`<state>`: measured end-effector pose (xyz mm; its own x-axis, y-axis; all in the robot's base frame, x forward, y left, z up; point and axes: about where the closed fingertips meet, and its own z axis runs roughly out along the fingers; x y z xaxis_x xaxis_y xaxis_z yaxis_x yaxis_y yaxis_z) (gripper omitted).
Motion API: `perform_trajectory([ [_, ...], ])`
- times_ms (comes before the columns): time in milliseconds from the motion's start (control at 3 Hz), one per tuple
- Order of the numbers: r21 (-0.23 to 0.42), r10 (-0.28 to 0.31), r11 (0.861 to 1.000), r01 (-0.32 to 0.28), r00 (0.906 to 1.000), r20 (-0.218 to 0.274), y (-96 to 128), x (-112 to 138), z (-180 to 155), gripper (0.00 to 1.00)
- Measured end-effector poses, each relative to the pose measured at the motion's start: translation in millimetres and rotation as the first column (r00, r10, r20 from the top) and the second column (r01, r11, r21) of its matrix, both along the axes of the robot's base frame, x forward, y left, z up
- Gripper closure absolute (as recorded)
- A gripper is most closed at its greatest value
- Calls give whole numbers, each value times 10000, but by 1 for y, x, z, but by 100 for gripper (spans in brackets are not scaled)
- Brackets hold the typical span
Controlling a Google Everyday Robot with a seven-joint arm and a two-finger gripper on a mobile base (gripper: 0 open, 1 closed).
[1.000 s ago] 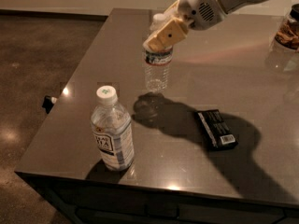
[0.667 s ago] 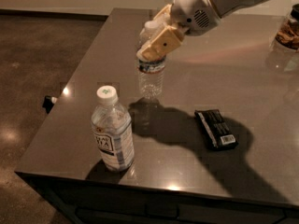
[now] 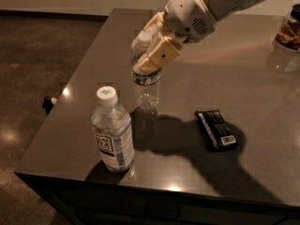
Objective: Move water bottle near blue plastic bottle
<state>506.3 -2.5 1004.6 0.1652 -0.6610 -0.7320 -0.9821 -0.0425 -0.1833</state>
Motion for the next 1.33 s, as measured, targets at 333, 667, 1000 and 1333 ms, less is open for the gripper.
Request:
perform_trajectory([
  [333,-61,259,9996,-261,9994,-220,0,-14,-2,100],
  [667,-61,315,9995,-319,9977,-604,-2,-28,-8,100],
  [1000,156,323,9994,-308,9936,-1084,-4,-41,-15,100],
  [1333,351,376,9988,-329,9888,-1446,-3,-54,-19,100],
])
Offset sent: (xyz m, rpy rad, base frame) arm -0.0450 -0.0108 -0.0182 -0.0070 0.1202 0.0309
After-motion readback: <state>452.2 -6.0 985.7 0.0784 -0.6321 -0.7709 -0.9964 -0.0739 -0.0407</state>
